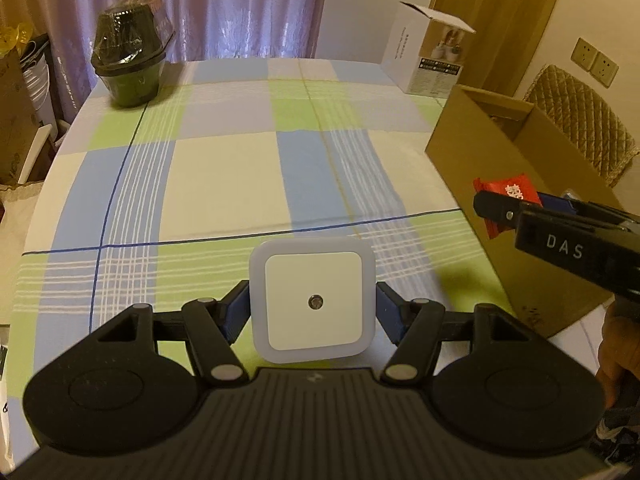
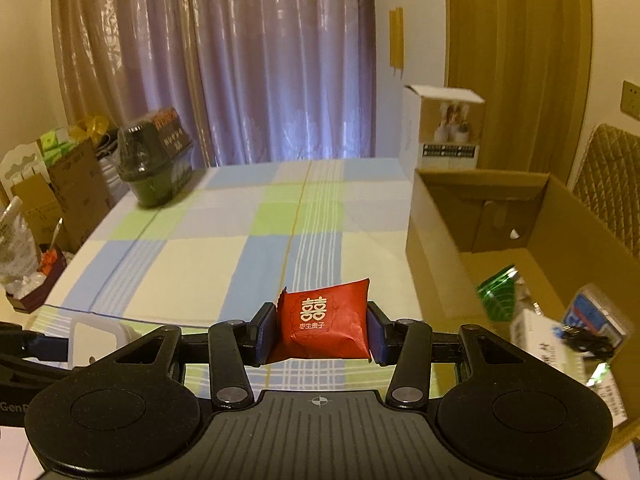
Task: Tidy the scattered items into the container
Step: 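Carry the night-light toward the box while the right carries the red packet there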
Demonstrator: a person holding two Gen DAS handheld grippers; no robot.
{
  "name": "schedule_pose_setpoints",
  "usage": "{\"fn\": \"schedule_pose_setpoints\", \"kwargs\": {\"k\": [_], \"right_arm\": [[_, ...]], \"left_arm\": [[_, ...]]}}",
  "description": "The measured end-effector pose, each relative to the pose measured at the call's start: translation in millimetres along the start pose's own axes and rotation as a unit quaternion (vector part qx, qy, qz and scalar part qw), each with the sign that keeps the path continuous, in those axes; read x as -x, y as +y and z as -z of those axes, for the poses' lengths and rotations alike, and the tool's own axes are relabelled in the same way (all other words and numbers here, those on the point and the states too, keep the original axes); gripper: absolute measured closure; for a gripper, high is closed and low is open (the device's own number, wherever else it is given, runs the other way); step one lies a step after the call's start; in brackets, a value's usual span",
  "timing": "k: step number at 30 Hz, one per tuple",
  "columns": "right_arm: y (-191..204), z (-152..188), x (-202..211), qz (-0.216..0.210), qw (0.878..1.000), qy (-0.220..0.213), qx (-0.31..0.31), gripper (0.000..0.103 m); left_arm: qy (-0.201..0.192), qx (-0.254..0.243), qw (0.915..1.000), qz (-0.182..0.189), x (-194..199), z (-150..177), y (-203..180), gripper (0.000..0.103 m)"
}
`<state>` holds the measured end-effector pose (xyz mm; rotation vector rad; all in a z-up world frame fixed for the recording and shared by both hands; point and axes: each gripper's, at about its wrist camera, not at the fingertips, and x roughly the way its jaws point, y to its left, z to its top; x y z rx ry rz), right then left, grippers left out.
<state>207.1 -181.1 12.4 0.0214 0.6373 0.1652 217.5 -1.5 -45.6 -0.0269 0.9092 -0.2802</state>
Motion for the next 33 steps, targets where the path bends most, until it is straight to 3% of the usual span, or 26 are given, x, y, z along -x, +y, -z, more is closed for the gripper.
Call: {"fn": "schedule_pose_setpoints", "kwargs": {"k": [17, 33], "right_arm": [[-22.6, -9.7, 66.2, 0.004, 0.999, -0.036, -0.012, 0.054], [-110.7, -20.0, 109.1, 0.063, 0.994, -0.065, -0.054, 0.053]], "left_arm": [[-0.017, -0.013, 0.9998, 0.001, 48.6, 4.9, -38.5, 0.042], [-0.032, -0.064, 0.9960, 0.053, 50.0, -25.5, -131.6, 0.042]]}}
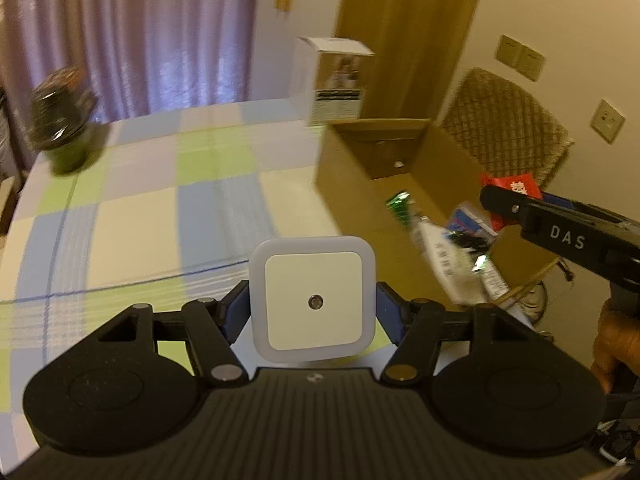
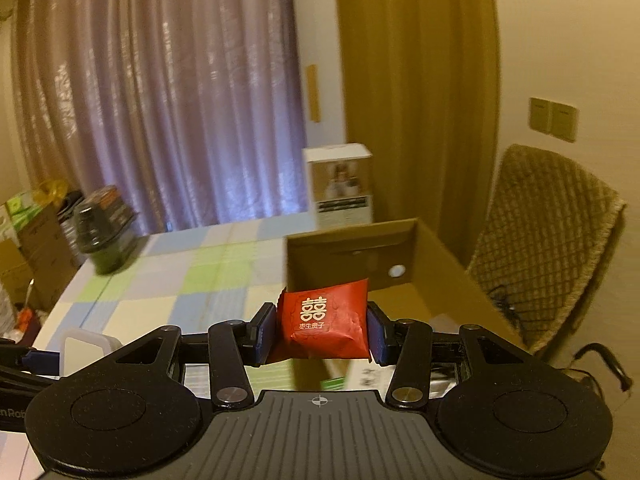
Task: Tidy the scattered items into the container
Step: 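Carry the night-light toward the box while the right carries the red packet there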
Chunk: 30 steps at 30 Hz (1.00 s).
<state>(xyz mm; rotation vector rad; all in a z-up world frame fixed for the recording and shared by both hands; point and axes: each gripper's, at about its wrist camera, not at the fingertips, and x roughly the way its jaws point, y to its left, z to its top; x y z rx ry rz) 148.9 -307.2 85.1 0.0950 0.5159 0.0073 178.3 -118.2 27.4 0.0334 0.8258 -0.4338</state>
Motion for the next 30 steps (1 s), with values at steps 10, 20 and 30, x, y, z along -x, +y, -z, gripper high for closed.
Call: {"fn": "schedule_pose_setpoints", "kwargs": {"k": [10, 20, 30], "right_arm": [[-59.0, -7.6, 8.9, 0.034, 0.999, -0.009, -0.017, 0.053], [-88.1, -6.7, 4.6, 0.044, 0.999, -0.005, -0.030, 0.053], [-100.2, -6.5, -8.7, 0.044, 0.998, 0.000, -0.035, 0.053]], "left_arm": [[-0.004, -0.039, 0.9982, 0.046, -27.3, -31.6, -68.0, 0.042], [0.005, -0.059, 0.9960, 0.068, -56.9, -48.2, -102.8, 0.042], [0.012, -0.059, 0.9956, 0.072, -76.2, -53.8, -111.4, 0.042]]}}
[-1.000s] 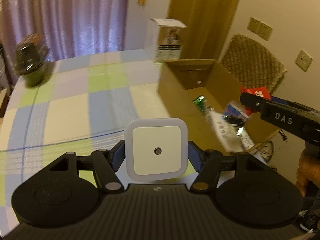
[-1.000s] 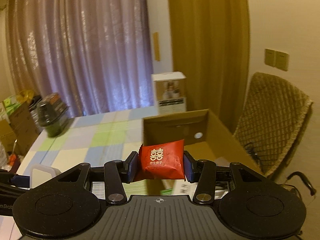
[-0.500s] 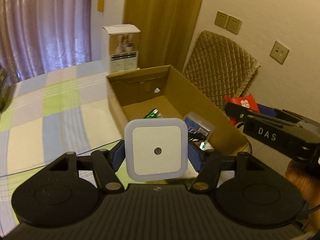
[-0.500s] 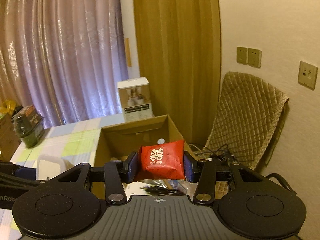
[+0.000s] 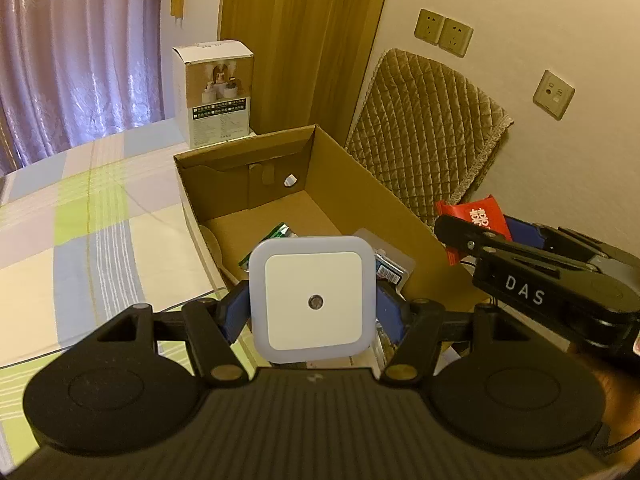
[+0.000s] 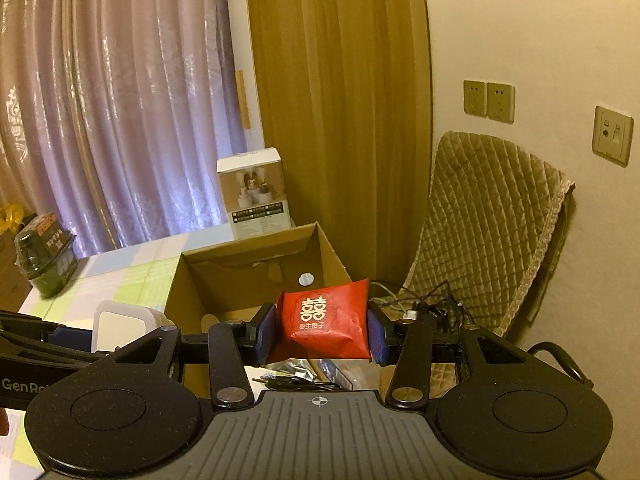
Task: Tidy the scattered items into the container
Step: 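Carry the night-light toward the box while the right carries the red packet there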
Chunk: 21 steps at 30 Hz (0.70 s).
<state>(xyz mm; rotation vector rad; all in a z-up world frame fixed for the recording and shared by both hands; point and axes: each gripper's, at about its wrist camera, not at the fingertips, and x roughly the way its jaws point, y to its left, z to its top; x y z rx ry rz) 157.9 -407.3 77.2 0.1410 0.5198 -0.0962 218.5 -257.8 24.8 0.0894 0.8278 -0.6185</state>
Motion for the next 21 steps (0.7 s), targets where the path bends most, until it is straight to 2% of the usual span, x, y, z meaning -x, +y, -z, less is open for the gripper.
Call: {"fn": "schedule_pose_setpoints", "kwargs": {"k": [21], "right_arm": [[-7.0, -3.4, -27.8, 0.002, 1.000, 0.005, -0.003, 0.053]], "left_arm": [[0.002, -0.003, 1.0000, 0.000, -32.2, -23.4, 14.3, 0.042]]}}
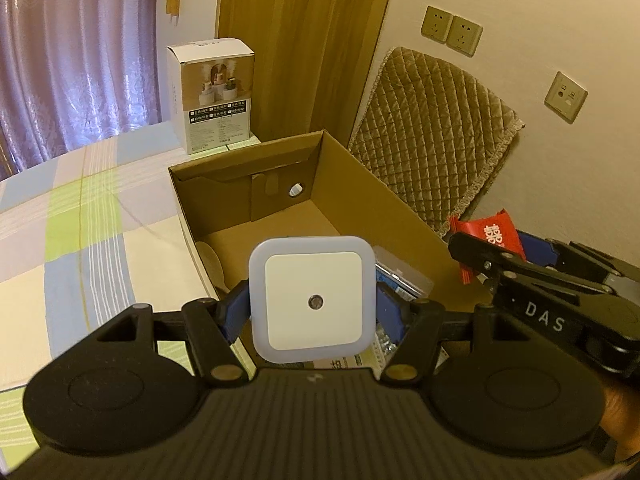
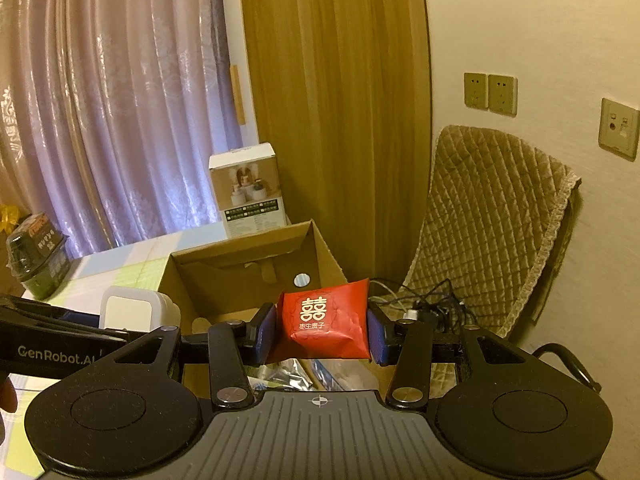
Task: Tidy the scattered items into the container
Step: 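Carry the night-light toward the box while the right carries the red packet there, then open the left gripper over the box while the right releases the red packet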
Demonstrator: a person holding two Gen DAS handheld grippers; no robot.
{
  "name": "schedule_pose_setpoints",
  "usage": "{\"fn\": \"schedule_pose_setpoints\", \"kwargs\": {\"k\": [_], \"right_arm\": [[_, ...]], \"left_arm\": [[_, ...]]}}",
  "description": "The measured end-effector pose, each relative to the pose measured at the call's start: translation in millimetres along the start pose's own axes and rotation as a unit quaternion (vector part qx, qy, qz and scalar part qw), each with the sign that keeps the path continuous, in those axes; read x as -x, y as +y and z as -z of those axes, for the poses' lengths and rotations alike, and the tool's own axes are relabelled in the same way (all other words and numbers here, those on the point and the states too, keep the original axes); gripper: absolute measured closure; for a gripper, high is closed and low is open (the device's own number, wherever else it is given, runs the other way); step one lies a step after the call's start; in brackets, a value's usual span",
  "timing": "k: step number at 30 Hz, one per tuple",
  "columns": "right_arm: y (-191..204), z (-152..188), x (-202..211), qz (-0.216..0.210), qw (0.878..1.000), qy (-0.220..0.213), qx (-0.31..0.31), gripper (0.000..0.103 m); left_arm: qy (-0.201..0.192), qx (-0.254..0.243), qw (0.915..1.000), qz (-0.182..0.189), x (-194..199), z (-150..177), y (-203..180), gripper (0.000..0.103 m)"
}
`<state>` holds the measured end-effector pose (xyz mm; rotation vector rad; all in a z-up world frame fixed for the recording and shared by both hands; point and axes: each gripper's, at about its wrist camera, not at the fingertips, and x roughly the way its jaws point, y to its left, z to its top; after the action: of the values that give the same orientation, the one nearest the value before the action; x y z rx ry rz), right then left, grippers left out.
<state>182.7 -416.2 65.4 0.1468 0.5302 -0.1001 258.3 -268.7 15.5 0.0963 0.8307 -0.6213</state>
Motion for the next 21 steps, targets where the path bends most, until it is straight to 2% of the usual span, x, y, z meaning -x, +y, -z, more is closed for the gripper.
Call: {"fn": "schedule_pose_setpoints", "kwargs": {"k": [21], "right_arm": [[0.6, -0.3, -32.8, 0.003, 1.000, 0.009, 0.006, 0.053]], "left_arm": [[0.001, 0.003, 1.0000, 0.003, -35.1, -15.4, 10.4, 0.042]]}}
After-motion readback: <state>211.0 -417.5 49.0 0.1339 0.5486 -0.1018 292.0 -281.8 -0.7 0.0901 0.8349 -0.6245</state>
